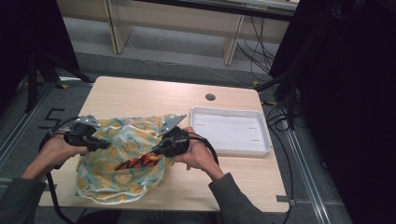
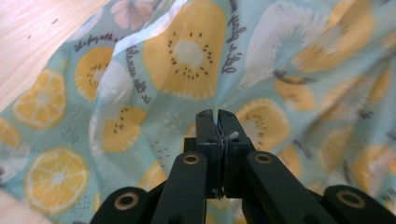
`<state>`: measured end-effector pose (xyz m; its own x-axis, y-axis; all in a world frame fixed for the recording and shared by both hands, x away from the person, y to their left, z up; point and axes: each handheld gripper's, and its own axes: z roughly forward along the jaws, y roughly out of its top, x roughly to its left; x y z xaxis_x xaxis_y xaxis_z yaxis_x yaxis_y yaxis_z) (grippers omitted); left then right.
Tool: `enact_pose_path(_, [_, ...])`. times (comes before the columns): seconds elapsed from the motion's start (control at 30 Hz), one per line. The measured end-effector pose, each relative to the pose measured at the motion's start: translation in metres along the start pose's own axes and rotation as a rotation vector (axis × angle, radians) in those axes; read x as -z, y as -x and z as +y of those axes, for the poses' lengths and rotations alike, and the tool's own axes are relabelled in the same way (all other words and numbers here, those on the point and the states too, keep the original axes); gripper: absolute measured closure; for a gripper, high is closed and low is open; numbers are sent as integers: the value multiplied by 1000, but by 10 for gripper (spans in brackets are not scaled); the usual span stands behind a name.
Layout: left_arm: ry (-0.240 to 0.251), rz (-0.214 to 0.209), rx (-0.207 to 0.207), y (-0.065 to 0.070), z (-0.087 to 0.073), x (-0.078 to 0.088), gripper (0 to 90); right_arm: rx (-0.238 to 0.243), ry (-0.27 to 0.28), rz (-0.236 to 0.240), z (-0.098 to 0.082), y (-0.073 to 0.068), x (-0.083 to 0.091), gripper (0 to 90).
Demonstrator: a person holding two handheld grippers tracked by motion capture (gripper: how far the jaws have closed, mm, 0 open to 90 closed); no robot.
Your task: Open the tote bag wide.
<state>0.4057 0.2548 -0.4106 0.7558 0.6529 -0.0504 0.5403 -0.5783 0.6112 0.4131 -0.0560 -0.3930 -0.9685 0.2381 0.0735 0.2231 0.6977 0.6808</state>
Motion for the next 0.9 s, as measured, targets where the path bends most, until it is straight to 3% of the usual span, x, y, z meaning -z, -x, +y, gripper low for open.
enact_pose_path(0.07, [2, 7, -6, 1, 3, -4, 879, -21, 50, 35, 6, -1, 9, 900])
enact_pose_path(0.13, [-25, 23, -17, 0, 7, -10, 879, -18, 74, 15, 9, 3, 10, 900])
enact_pose_path(0.23, [-58, 27, -22, 0, 10, -30, 879, -55, 82, -61, 9, 16, 5, 900])
enact_pose_path(0.27, [-68, 32, -6, 0, 10, -40, 878, -77, 62, -102, 8, 22, 2, 900])
enact_pose_path(0.3, [-71, 35, -22, -1, 10, -44, 873, -79, 56, -148, 6, 32, -4, 900])
enact_pose_path(0.37, [-78, 39, -17, -1, 10, -50, 849, -84, 42, -173, 5, 37, -7, 900])
enact_pose_path(0.4, [-73, 53, -14, 0, 8, -55, 811, -96, -8, -237, -1, 48, -18, 900])
enact_pose_path(0.43, [-68, 66, -31, 1, 6, -57, 785, -111, -25, -249, -3, 50, -21, 900])
enact_pose_path(0.47, [-84, 70, -31, 2, 6, -53, 754, -107, -28, -253, -5, 51, -24, 900])
enact_pose_path(0.53, [-58, 89, -34, 3, 6, -49, 683, -125, -33, -254, -8, 52, -25, 900])
enact_pose_path(0.63, [16, 118, -24, 10, 9, -18, 611, -100, -74, -280, -15, 57, -30, 900])
enact_pose_path(0.67, [29, 122, -34, 13, 10, -11, 598, -105, -77, -303, -15, 57, -30, 900])
enact_pose_path(0.73, [76, 137, -45, 22, 12, -1, 590, -133, -80, -296, -16, 57, -31, 900])
enact_pose_path(0.77, [81, 126, -58, 27, 13, 2, 578, -98, -83, -297, -16, 59, -31, 900])
enact_pose_path(0.8, [83, 110, -57, 34, 14, 2, 565, -100, -88, -296, -16, 59, -31, 900])
enact_pose_path(0.83, [83, 110, -57, 34, 14, 2, 553, -139, -92, -298, -16, 56, -32, 900])
enact_pose_path(0.87, [40, 90, -103, 47, 13, -6, 541, -144, -91, -298, -16, 56, -31, 900])
enact_pose_path(0.9, [-20, 99, -121, 50, 12, -12, 531, -141, -92, -299, -16, 56, -31, 900])
